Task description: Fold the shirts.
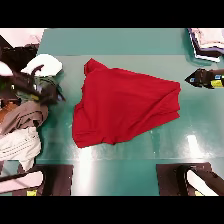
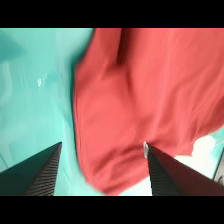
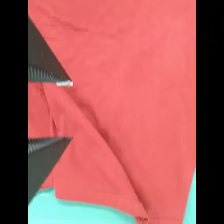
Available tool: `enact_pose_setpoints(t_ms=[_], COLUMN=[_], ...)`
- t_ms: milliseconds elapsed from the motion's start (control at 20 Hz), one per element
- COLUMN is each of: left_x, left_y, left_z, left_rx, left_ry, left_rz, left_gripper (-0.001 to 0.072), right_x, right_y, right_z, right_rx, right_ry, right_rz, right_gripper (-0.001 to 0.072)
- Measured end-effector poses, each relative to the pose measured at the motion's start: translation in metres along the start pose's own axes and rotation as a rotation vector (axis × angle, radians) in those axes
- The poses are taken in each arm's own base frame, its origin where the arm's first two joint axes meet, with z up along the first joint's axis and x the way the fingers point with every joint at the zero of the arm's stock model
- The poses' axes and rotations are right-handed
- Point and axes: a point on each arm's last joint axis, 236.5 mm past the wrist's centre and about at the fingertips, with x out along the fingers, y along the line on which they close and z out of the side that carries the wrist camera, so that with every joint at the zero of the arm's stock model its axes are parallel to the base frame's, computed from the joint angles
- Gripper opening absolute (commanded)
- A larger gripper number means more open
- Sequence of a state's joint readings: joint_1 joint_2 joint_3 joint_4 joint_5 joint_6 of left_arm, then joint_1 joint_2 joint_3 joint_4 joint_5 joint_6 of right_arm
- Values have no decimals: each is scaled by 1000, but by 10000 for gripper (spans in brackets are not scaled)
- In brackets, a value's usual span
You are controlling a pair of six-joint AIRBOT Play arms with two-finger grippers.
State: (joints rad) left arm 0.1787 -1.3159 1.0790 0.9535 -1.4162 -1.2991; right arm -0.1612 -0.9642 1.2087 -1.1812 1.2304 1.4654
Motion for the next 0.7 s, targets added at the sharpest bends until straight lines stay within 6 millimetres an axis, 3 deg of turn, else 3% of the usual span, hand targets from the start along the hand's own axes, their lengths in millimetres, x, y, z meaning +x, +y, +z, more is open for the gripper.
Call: enact_pose_setpoints(t_ms=[150, 250, 400, 500, 600, 700], left_x=[27, 44, 63, 71, 76, 82], left_y=[10, 14, 19, 19, 19, 15], left_z=[-59, -86, -110, -115, -115, -116], left_rx=[-43, -74, -119, -138, -149, -132], left_ry=[20, 39, 51, 38, 19, 15], left_rz=[0, -19, -38, -56, -67, -71], left_gripper=[616, 616, 615, 611, 348, 309], right_x=[0, 1, 1, 1, 1, 1], right_y=[7, 10, 15, 17, 18, 19], right_z=[-1, -1, 0, 0, 0, 0], right_rx=[9, 11, 14, 16, 17, 18], right_ry=[-4, -6, -7, -8, -9, -9], right_rz=[28, 42, 62, 72, 78, 81], right_gripper=[337, 337, 337, 337, 337, 337])
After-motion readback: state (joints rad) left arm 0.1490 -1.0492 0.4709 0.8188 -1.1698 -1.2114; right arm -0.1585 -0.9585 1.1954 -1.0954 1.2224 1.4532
